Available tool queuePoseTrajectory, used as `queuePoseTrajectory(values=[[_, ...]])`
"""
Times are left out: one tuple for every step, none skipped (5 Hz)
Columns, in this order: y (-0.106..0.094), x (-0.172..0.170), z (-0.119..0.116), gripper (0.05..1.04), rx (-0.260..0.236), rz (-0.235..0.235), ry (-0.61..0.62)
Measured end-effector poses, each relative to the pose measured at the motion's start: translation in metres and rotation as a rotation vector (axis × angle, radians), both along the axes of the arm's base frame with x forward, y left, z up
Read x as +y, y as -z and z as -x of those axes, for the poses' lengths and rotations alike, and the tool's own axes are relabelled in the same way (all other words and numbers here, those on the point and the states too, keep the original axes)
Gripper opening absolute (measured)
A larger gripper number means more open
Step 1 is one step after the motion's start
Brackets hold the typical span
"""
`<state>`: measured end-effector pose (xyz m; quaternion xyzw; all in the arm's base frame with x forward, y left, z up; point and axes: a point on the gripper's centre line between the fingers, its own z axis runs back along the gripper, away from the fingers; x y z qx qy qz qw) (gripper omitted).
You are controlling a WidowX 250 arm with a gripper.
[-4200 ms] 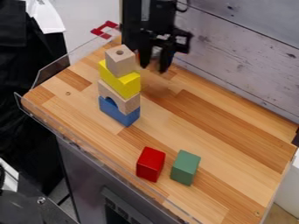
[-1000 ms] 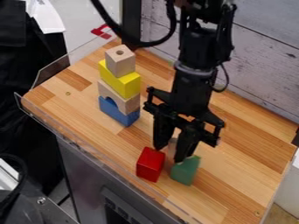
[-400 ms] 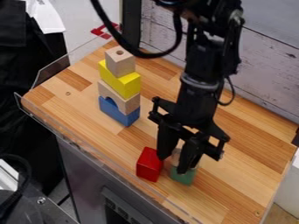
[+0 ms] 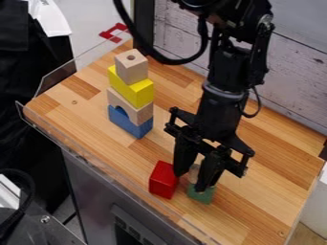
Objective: Put the plus on top of the green block
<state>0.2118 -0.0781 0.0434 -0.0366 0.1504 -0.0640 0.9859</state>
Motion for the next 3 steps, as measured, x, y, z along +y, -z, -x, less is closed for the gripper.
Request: queuePoseTrajectory(values=[[0.002,-0.001,0.001,0.786,0.025,-0.005,0.007],[-0.018,0.000,-0.014,1.009,-0.047,0.009,-0.020],[-0.057,0.017,-0.041,1.007,-0.165,-0.003,-0.076]])
